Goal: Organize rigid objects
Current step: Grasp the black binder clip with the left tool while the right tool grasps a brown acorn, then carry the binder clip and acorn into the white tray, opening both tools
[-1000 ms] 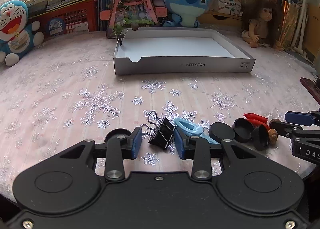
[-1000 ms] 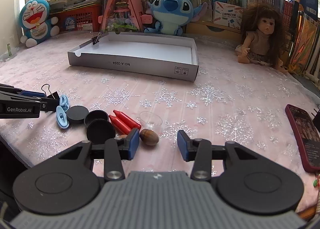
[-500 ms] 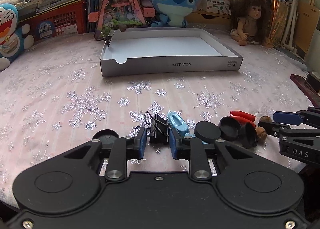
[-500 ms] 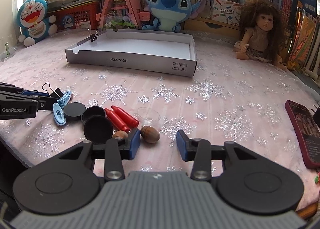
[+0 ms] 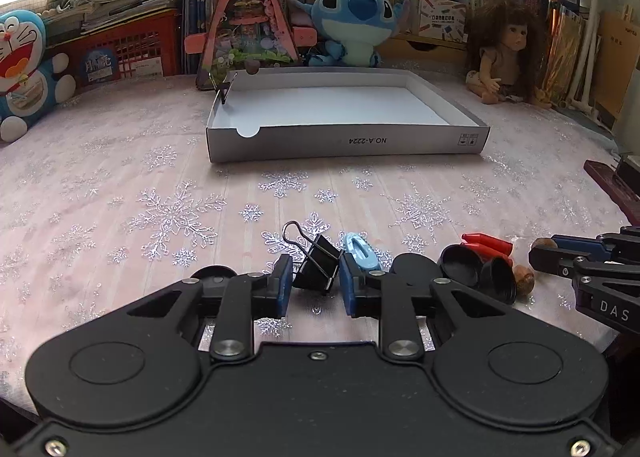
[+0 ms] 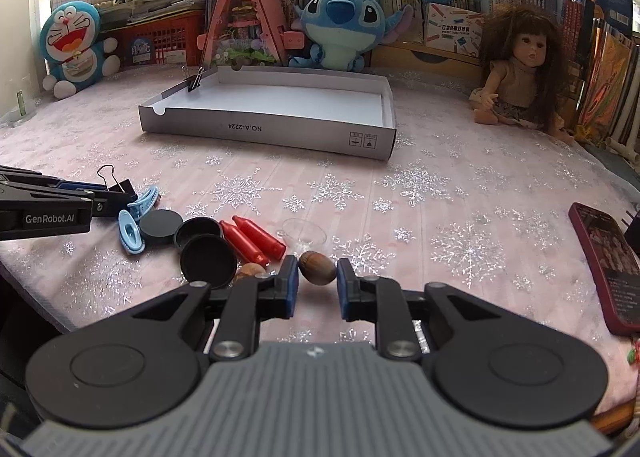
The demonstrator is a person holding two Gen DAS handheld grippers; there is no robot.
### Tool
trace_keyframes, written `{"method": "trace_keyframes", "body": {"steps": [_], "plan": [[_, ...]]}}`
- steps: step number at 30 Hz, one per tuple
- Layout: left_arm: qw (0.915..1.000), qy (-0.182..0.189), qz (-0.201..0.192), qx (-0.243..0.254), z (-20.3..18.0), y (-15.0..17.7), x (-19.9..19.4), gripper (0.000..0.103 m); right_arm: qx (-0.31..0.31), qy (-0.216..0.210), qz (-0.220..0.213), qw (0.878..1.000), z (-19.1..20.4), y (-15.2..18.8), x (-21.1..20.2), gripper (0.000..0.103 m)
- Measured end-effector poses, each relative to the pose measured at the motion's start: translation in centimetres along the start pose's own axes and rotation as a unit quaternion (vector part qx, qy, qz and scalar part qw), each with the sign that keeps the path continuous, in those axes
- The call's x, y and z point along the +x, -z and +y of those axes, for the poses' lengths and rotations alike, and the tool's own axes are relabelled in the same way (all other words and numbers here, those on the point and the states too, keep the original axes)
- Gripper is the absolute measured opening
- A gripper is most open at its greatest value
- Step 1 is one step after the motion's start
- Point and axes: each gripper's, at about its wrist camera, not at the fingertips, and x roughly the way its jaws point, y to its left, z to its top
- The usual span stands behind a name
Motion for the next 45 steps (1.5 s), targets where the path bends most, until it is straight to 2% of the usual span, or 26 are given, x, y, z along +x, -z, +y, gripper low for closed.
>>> {"method": "trace_keyframes", "body": {"steps": [8,16,22,36,41,45], "plan": [[0.9996,0.000,-0.015,-0.025,1.1,-1.5,-1.2,0.023,0.008,0.016,-0.014,1.000,-0.8,-1.2,-0.4,0.025],[0.9995,-0.003,-0.019,-0.025,1.5,-2.2,-1.2,0.023,0.020,0.019,-0.017,0.999,-1.5,-1.9,-0.3,0.025],[0.9992,-0.006,-0.031,-0.025,2.0,-3.9,-1.2,0.023,0.032,0.015,-0.023,0.999,-2.2,-3.2,0.0,0.024],[0.9981,0.024,-0.041,-0.041,2.8,-10.2,0.7,0.023,0.069,0.002,-0.032,0.997,-4.7,-8.9,2.2,0.024],[0.9977,0.038,-0.039,-0.040,2.6,-13.0,2.3,0.023,0.073,-0.028,-0.025,0.997,-5.0,-11.7,4.0,0.024],[0.9971,0.059,-0.021,-0.043,2.6,-15.9,4.5,0.023,0.060,-0.053,-0.006,0.997,-5.0,-14.3,6.1,0.024]]}}
